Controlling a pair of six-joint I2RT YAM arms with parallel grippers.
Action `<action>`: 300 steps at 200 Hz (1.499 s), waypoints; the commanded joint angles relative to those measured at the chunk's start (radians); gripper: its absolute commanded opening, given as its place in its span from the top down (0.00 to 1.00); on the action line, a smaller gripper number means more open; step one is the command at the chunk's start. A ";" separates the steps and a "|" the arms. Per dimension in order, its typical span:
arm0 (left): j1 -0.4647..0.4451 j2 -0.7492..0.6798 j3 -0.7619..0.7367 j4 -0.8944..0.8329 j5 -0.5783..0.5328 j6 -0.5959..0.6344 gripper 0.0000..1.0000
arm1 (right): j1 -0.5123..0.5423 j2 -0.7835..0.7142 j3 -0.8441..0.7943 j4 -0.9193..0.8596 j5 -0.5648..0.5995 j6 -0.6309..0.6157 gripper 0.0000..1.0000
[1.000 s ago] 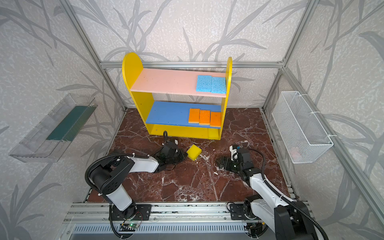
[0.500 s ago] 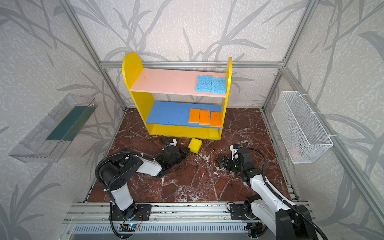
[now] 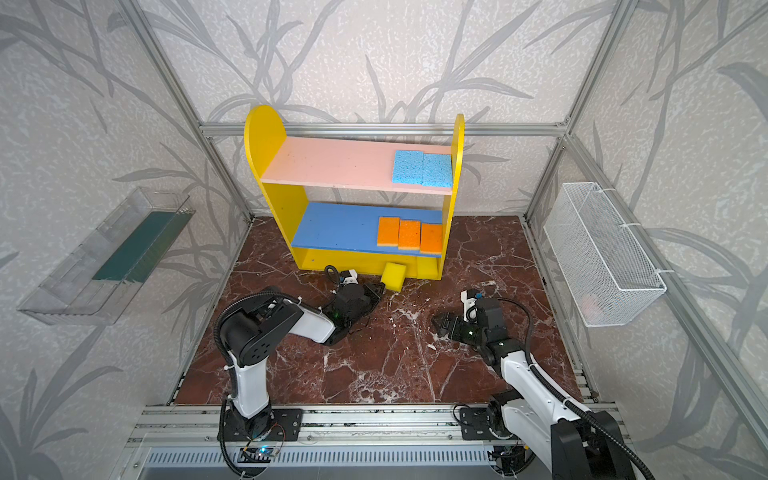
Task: Place and organize the cleaning sponges onto the shelf
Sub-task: 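Push the yellow sponge with the left gripper under the shelf's bottom opening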
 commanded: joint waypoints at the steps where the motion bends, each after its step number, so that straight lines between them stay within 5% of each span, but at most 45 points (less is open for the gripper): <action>1: 0.004 0.032 0.044 0.015 -0.048 -0.034 1.00 | 0.003 0.008 -0.013 0.023 -0.014 -0.001 0.09; 300: -0.035 0.224 0.362 -0.231 -0.105 -0.141 1.00 | 0.004 0.078 -0.014 0.072 -0.033 0.002 0.09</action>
